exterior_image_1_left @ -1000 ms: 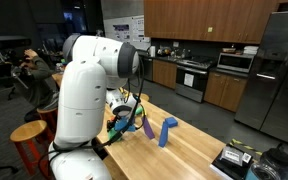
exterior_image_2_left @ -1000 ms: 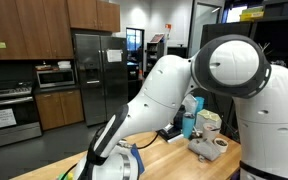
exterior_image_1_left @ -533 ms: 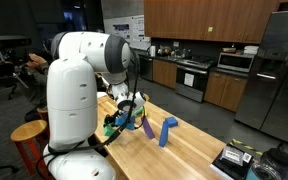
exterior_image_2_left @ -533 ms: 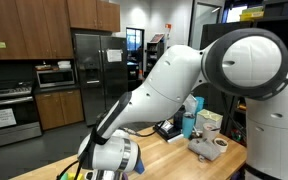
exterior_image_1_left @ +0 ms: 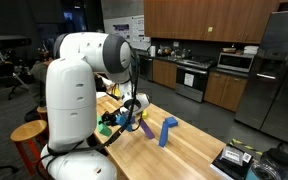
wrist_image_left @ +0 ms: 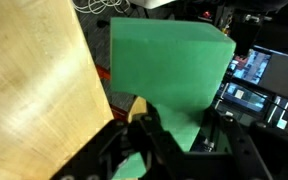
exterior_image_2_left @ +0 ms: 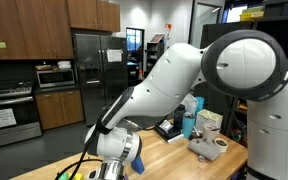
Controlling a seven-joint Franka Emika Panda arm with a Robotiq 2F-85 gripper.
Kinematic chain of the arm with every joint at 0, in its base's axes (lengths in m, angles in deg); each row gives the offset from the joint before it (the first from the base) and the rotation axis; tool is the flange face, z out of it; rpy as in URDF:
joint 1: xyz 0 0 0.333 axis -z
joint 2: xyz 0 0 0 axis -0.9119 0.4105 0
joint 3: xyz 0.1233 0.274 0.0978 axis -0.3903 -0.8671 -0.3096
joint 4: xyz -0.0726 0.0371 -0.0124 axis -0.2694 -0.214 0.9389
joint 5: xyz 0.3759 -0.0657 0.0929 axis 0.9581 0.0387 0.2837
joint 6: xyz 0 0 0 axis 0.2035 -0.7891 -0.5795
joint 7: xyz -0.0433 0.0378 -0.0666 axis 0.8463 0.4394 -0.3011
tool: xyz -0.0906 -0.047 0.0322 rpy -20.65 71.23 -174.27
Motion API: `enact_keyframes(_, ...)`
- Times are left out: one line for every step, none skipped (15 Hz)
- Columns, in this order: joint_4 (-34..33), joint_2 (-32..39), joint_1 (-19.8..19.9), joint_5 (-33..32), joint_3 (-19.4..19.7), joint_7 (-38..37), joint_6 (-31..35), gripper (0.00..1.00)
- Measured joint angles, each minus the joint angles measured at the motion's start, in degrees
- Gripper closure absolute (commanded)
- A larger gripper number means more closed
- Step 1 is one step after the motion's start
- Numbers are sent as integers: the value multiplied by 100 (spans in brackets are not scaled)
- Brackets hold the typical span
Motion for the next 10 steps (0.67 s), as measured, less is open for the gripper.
enact_keyframes(-25, 17, -18, 6, 76, 0, -179, 81)
enact_keyframes(-47, 39, -35, 14, 144, 0, -320, 81)
enact_keyframes(-63, 57, -51, 23, 198, 0, -431, 81)
enact_keyframes(-80, 77, -70, 34, 247, 0, -523, 81)
enact_keyframes(-99, 99, -89, 53, 290, 0, -594, 81)
enact_keyframes(-112, 118, -103, 80, 323, 0, -642, 81)
enact_keyframes(-120, 129, -120, 99, 355, 0, -667, 81)
enact_keyframes(-126, 133, -135, 106, 380, 0, -686, 81)
enact_keyframes(-129, 133, -147, 107, 401, 1, -689, 81)
enact_keyframes(-133, 133, -163, 107, 423, 14, -689, 81)
